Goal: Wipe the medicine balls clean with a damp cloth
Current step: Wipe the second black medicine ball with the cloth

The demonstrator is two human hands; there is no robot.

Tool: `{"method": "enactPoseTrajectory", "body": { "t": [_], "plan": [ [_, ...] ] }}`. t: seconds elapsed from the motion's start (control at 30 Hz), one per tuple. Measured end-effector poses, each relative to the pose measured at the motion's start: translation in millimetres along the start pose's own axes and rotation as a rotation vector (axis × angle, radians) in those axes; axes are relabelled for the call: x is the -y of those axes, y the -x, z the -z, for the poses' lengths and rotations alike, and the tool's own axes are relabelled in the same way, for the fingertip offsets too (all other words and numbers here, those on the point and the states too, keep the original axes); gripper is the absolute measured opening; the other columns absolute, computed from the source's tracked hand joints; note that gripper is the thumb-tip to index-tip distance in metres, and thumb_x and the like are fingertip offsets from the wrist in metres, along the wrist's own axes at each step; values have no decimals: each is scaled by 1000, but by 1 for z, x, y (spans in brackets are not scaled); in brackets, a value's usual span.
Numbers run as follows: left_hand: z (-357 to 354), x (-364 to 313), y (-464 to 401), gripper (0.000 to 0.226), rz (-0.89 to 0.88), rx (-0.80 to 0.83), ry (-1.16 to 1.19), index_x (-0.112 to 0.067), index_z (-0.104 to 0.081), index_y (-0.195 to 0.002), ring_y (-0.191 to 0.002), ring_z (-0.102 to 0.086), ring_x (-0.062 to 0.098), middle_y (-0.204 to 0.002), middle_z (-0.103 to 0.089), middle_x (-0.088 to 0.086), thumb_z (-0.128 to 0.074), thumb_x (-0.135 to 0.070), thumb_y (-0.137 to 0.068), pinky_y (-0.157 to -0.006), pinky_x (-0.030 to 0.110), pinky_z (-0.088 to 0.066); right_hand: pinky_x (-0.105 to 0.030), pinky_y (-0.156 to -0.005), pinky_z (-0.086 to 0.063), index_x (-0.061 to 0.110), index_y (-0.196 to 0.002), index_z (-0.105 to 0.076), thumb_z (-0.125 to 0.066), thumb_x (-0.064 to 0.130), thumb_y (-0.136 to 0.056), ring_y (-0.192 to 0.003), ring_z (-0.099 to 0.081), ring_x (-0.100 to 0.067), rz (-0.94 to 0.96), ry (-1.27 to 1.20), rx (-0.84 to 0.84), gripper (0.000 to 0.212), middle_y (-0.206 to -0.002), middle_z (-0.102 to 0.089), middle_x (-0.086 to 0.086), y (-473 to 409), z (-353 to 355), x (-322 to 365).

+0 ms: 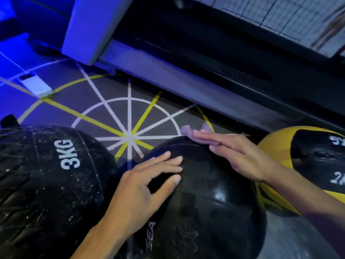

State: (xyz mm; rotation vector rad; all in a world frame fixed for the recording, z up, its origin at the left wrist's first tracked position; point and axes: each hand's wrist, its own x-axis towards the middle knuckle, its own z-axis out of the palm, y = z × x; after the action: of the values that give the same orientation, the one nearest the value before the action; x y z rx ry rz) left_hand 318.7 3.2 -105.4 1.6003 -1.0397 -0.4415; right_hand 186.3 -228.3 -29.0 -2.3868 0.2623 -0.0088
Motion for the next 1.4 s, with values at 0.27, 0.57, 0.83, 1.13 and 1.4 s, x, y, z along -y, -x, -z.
{"method": "enactPoseTrajectory", "body": {
  "t": [0.27,0.57,0.83,1.13,1.4],
  "plan": [
    [14,-18,-32,16,109,76,-289,-45,-60,-115,-126,-54,-12,-129,-53,-49,-55,-46,-100,-101,30,-51,-34,-116,-42,9,-133,-62,-39,-10,-101,-132,-58,-12,-149,-518,-311,44,-134,-68,3,24,-8,-27],
    [-5,-33,-49,108,156,440,-416,-51,-11,-159,-152,-1,-11,-160,1,-44,-37,-100,-66,-128,35,-18,-28,-117,-38,0,-131,-62,-28,-18,-98,-136,-55,-14,-194,-699,-547,51,-137,-66,-1,70,-16,-54],
    [-1,-24,-111,66,84,314,-503,-46,-56,-143,-139,-47,1,-148,-54,-22,-48,-82,-88,-118,35,-38,-37,-124,-30,16,-143,-56,-33,-6,-106,-140,-47,-1,-285,-666,-802,49,-144,-59,15,94,-50,-72],
    [-2,-12,-142,40,-22,358,-393,-44,-68,-130,-130,-53,-8,-137,-63,-23,-63,-58,-94,-116,31,-41,-43,-122,-32,31,-134,-66,-46,20,-99,-138,-49,-3,-349,-593,-796,42,-139,-63,14,65,-27,-91],
    [-2,4,-164,30,25,267,-464,-43,-70,-128,-124,-59,-2,-129,-68,-20,-57,-48,-101,-96,18,-46,-22,-124,-20,18,-146,-53,-46,12,-103,-149,-35,-8,101,38,-630,44,-156,-47,4,93,-89,-6]
  ]
}}
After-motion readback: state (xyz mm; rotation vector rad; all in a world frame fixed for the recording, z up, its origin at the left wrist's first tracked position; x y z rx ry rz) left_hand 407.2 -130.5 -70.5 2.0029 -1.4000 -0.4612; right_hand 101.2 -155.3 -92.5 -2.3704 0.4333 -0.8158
